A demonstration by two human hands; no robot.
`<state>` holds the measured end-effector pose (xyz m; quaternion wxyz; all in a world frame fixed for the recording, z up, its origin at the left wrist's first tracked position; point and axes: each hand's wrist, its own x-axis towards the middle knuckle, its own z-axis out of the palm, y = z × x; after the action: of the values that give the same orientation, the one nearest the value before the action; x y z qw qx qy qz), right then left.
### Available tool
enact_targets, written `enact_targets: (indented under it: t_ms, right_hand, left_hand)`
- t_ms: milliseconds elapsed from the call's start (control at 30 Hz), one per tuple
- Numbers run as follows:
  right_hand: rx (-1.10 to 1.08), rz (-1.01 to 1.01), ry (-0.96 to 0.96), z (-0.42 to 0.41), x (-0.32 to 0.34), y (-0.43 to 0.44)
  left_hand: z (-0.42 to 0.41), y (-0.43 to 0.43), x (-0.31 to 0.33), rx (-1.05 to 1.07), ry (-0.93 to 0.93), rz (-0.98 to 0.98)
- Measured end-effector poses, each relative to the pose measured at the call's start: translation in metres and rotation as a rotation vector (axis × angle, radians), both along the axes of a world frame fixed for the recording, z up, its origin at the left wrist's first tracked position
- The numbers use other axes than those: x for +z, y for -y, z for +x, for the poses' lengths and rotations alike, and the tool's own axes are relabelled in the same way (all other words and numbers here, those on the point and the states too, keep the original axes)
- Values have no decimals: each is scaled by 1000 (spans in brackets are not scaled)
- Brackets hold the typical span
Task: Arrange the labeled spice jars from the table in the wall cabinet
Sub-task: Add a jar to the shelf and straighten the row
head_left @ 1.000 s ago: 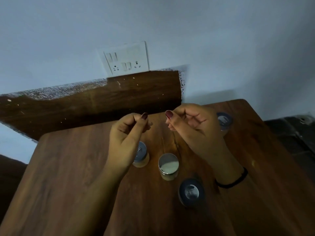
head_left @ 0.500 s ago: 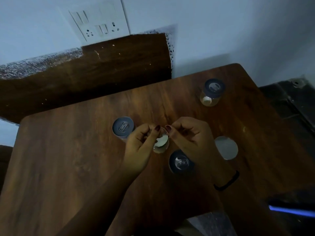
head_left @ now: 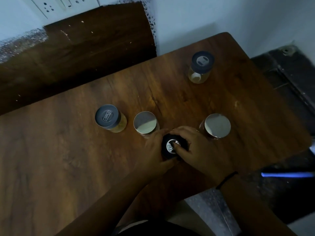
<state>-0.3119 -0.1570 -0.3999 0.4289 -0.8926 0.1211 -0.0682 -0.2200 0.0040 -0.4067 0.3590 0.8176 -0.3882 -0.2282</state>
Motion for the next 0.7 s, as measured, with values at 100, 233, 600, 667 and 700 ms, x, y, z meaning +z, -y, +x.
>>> enact_targets:
  t_ms: [100, 233, 600, 667, 700]
  right_hand:
    - [27, -4, -37, -5, -9, -3]
    - [28, -14, -53, -5, -18, -4]
    - [-227, 567, 4, 5, 19, 2]
    - [-262, 649, 53, 10, 34, 1]
    - [-260, 675, 74, 14, 41, 0]
  left_hand:
    - [-6, 1, -19, 14, 58, 61]
    - [-10, 2, -32, -7, 45, 141]
    - [15, 0, 23, 139, -268, -32]
    - [29, -2, 44, 156, -268, -76]
    - [35, -4, 55, 163, -256, -96]
